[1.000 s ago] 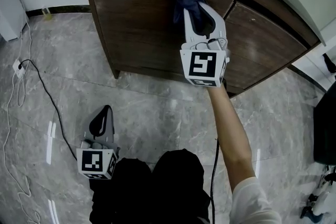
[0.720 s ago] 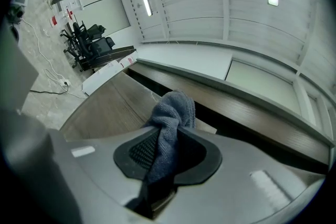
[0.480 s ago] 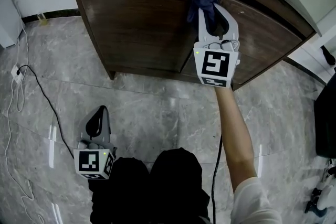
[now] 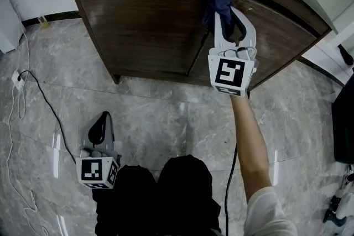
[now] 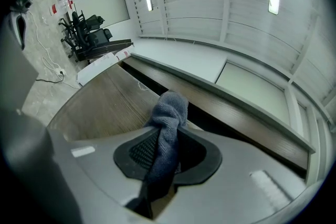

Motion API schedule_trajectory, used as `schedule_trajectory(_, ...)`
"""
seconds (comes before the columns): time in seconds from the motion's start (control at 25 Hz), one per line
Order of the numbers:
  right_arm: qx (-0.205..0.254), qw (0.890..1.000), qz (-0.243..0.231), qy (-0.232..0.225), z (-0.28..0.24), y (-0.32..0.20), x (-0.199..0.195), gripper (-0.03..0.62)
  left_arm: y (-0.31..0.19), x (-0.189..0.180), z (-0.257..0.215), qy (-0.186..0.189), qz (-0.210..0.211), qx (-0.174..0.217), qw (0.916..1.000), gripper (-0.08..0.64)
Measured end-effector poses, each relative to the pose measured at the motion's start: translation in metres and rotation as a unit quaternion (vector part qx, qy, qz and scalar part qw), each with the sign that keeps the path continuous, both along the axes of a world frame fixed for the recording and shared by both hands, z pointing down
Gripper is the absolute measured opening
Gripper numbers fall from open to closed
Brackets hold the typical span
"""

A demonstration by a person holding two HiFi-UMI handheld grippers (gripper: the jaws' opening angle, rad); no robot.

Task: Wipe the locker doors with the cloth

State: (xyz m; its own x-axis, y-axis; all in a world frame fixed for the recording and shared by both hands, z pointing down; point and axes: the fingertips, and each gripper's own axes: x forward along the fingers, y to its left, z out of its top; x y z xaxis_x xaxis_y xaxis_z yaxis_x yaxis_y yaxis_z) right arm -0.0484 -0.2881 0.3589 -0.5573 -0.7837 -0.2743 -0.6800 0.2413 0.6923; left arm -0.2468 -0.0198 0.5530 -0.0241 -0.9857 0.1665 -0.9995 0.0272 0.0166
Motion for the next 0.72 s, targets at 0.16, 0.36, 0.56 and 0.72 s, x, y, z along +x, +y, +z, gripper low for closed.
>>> schedule_trajectory(0.16,-0.002,1.000,0.017,0.000,0.004,-0.005,0.019,0.077,-0.001,0.001,0.001,0.001,0.001,-0.001,1.0000,0.000)
schedule_trajectory(0.36,-0.002,0.999,0.039,-0.003,0.005,-0.011,0.045,0.077,-0.001,0.004,0.002,-0.001,0.003,0.000,1.0000,0.000)
schedule_trajectory(0.56,-0.002,0.998,0.061,-0.006,0.008,-0.016,0.070,0.077,-0.001,0.003,0.001,-0.004,0.003,-0.002,1.0000,0.000)
schedule_trajectory(0.72,-0.004,0.997,0.078,-0.004,0.013,-0.020,0.091,0.077,0.000,0.004,-0.002,-0.006,0.002,-0.002,1.0000,0.000)
